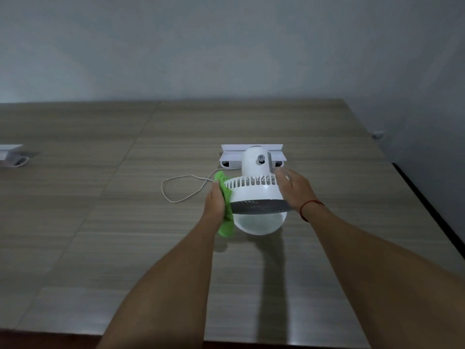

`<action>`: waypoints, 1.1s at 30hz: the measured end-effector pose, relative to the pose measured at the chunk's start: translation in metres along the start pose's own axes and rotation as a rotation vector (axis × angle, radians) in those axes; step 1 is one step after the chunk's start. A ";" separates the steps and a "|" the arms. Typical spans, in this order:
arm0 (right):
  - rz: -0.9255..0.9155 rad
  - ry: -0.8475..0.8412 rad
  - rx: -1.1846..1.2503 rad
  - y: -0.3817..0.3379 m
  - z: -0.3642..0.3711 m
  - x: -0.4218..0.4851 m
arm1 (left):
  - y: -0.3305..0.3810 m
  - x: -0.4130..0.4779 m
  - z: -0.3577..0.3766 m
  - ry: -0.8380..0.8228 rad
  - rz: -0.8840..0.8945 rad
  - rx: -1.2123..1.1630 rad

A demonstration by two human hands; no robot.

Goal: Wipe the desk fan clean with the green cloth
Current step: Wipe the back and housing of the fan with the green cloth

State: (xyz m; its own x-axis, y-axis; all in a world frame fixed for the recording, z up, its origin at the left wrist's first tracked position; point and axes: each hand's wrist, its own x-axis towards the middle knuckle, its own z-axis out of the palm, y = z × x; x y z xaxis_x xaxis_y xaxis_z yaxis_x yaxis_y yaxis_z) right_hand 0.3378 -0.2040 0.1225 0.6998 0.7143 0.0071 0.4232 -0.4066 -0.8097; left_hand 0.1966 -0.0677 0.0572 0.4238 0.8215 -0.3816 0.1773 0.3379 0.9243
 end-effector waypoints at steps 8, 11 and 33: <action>0.008 0.019 -0.009 -0.001 -0.001 0.007 | -0.001 -0.006 -0.003 -0.164 -0.172 -0.243; 0.028 0.028 -0.002 -0.002 -0.001 0.007 | -0.011 0.010 0.001 -0.052 -0.145 -0.197; 0.065 0.091 -0.029 -0.017 0.012 -0.004 | 0.033 -0.056 0.026 0.158 0.557 0.485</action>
State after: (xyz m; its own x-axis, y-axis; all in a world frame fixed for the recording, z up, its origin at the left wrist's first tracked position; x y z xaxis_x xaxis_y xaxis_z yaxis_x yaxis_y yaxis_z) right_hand 0.3208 -0.1933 0.1292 0.7750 0.6319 0.0095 0.3909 -0.4676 -0.7928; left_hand 0.2013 -0.1148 0.1091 0.4388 0.8803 0.1803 0.3610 -0.3565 0.8617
